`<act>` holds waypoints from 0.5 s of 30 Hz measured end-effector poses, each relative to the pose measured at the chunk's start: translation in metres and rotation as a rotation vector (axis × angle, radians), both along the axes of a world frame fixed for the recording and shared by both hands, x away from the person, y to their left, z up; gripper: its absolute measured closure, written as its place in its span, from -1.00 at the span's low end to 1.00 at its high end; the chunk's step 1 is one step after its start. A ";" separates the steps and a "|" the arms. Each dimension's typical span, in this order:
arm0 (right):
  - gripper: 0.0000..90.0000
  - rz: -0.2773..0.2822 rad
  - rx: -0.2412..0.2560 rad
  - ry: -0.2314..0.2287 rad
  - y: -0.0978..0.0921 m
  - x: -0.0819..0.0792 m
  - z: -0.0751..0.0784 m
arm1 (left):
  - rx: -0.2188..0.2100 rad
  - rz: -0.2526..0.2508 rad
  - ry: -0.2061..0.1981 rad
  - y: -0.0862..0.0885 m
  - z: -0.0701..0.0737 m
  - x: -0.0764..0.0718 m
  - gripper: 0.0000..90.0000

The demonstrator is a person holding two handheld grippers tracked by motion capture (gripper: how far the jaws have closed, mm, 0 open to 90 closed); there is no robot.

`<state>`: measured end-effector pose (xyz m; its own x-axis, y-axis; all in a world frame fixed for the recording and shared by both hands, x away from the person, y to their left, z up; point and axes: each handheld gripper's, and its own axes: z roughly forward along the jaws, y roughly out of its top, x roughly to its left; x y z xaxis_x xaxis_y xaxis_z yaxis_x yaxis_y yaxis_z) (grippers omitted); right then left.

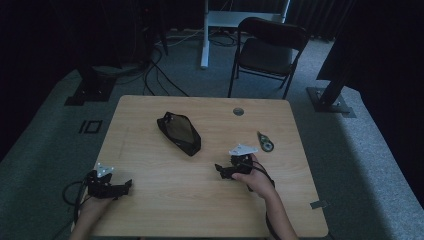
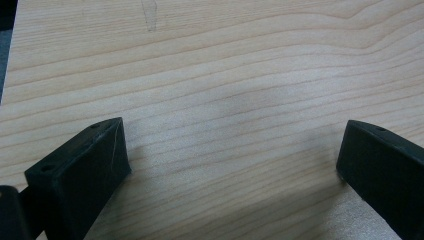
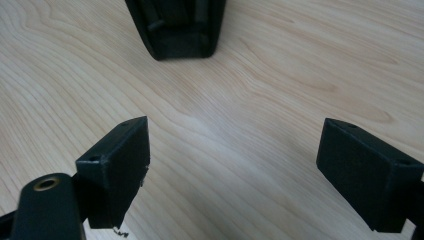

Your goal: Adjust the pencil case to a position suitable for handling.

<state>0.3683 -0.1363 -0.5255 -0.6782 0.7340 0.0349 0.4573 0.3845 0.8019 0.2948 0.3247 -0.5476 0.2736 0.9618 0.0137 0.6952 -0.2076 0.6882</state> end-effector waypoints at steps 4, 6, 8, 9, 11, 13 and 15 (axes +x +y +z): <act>-0.70 0.014 0.013 -0.010 0.008 0.001 0.000 | 0.000 0.000 0.000 0.000 0.000 0.000 -0.99; -0.70 0.025 0.019 -0.016 0.013 0.002 0.001 | 0.000 0.000 0.000 0.000 0.000 0.000 -0.99; -0.69 0.032 0.021 -0.014 0.018 0.003 0.002 | 0.001 0.000 0.000 0.000 0.000 0.000 -0.99; -0.69 0.035 0.022 -0.017 0.020 0.004 0.002 | 0.001 0.000 0.000 0.000 0.000 0.000 -0.99; -0.69 0.045 0.024 -0.017 0.025 0.006 0.003 | 0.000 0.000 0.000 0.000 0.000 0.000 -0.99; -0.68 0.057 0.020 -0.018 0.031 0.008 0.004 | 0.000 0.000 0.000 0.000 0.000 0.000 -0.99; -0.68 0.067 0.022 -0.023 0.036 0.010 0.005 | 0.001 0.000 0.000 0.000 0.000 0.000 -0.99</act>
<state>0.3783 -0.1000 -0.5203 -0.7268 0.6860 0.0343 0.4126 0.3961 0.8203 0.2947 0.3248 -0.5475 0.2738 0.9617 0.0142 0.6953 -0.2082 0.6880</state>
